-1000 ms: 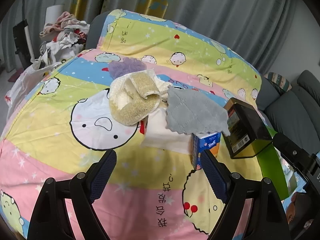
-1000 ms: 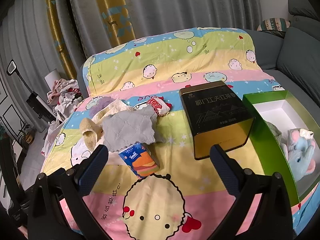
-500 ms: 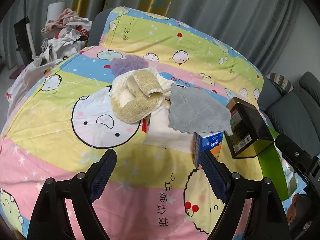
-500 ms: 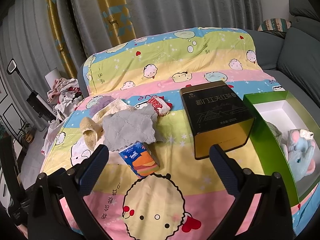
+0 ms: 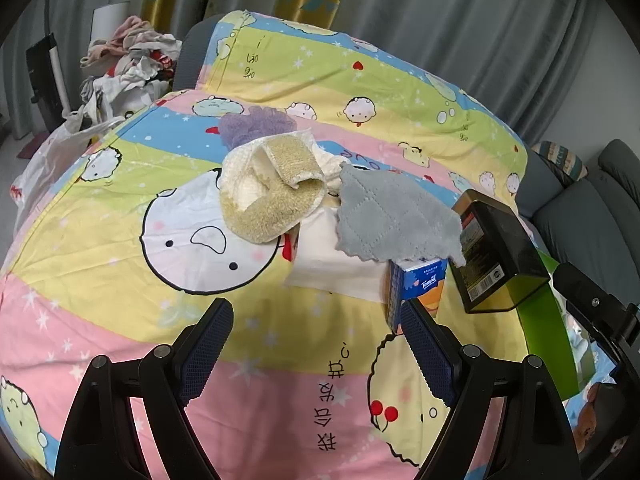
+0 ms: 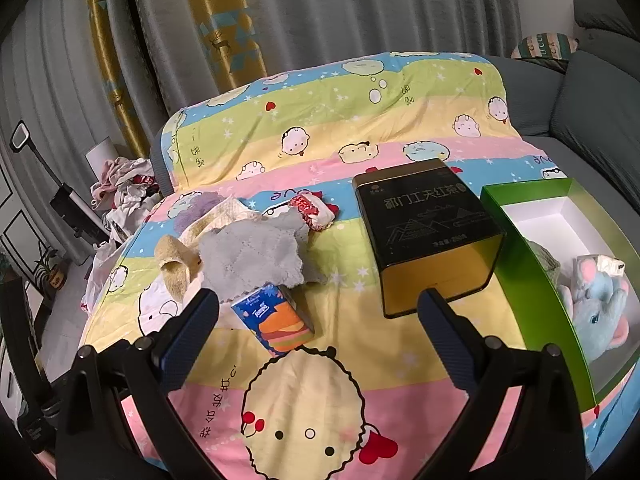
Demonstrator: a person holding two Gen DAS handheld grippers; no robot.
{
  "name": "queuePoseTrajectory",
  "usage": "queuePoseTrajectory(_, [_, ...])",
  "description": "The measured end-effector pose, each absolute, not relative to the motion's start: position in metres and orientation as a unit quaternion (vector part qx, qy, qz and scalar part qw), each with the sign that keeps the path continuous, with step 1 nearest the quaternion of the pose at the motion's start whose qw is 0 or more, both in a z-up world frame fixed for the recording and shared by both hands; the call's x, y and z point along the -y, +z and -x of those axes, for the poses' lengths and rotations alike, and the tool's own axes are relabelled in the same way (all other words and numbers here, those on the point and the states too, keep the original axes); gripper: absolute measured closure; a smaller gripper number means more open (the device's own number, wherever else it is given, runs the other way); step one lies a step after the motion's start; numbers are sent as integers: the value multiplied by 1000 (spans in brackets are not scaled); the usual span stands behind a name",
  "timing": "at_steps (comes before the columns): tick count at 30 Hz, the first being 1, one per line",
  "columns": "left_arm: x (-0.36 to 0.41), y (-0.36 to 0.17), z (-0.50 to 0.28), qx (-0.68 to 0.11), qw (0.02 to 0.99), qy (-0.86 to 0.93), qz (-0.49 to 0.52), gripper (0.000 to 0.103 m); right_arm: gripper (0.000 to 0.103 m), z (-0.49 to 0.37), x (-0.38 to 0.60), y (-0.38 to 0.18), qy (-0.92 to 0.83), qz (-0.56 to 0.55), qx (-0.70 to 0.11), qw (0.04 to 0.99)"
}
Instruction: Organize soft objects
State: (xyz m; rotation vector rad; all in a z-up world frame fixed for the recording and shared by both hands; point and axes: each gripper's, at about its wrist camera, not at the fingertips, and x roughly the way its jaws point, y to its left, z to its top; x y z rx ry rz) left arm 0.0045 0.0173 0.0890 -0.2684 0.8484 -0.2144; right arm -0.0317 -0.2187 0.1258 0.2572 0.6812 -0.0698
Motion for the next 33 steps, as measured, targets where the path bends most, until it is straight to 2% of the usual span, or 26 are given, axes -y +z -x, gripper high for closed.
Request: queuePoseTrajectory(33, [-21, 95, -3, -404, 904, -83, 109, 17, 4, 31, 212, 124, -26, -122, -338, 933])
